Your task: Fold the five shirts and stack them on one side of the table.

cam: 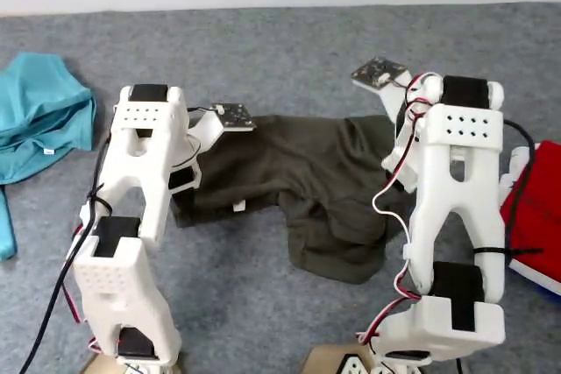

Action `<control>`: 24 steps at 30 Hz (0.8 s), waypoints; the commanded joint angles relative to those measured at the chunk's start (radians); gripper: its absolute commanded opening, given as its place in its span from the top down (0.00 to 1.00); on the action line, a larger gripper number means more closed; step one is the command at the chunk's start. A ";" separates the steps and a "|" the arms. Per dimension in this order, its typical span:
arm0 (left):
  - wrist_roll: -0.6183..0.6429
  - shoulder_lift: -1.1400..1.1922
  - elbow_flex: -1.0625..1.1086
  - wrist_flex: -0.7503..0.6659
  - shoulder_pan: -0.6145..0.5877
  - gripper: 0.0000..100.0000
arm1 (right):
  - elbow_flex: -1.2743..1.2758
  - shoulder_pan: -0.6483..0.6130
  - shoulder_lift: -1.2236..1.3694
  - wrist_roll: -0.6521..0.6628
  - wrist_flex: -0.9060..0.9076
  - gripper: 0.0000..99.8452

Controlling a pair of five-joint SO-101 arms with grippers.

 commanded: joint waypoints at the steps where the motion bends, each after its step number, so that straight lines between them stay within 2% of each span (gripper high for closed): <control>1: -0.006 -0.054 -0.008 0.026 -0.005 0.88 | -0.097 -0.019 -0.054 -0.037 0.028 0.72; 4: 0.006 -0.061 -0.013 0.006 -0.005 0.89 | -0.155 -0.025 -0.045 -0.103 0.001 0.72; 10: 0.143 -0.061 -0.114 -0.002 -0.003 0.92 | -0.153 -0.025 -0.015 -0.284 -0.143 0.73; 13: 0.245 -0.060 -0.173 0.003 -0.003 0.98 | -0.153 -0.025 0.030 -0.377 -0.150 0.73; 16: 0.382 -0.057 -0.180 0.003 -0.002 0.99 | -0.153 -0.021 0.079 -0.465 -0.147 0.73; 19: 0.497 -0.049 -0.173 0.003 -0.002 0.99 | -0.155 -0.019 0.120 -0.508 -0.148 0.73; 24: 0.600 -0.031 -0.088 -0.031 0.005 0.99 | -0.158 -0.018 0.131 -0.534 -0.137 0.73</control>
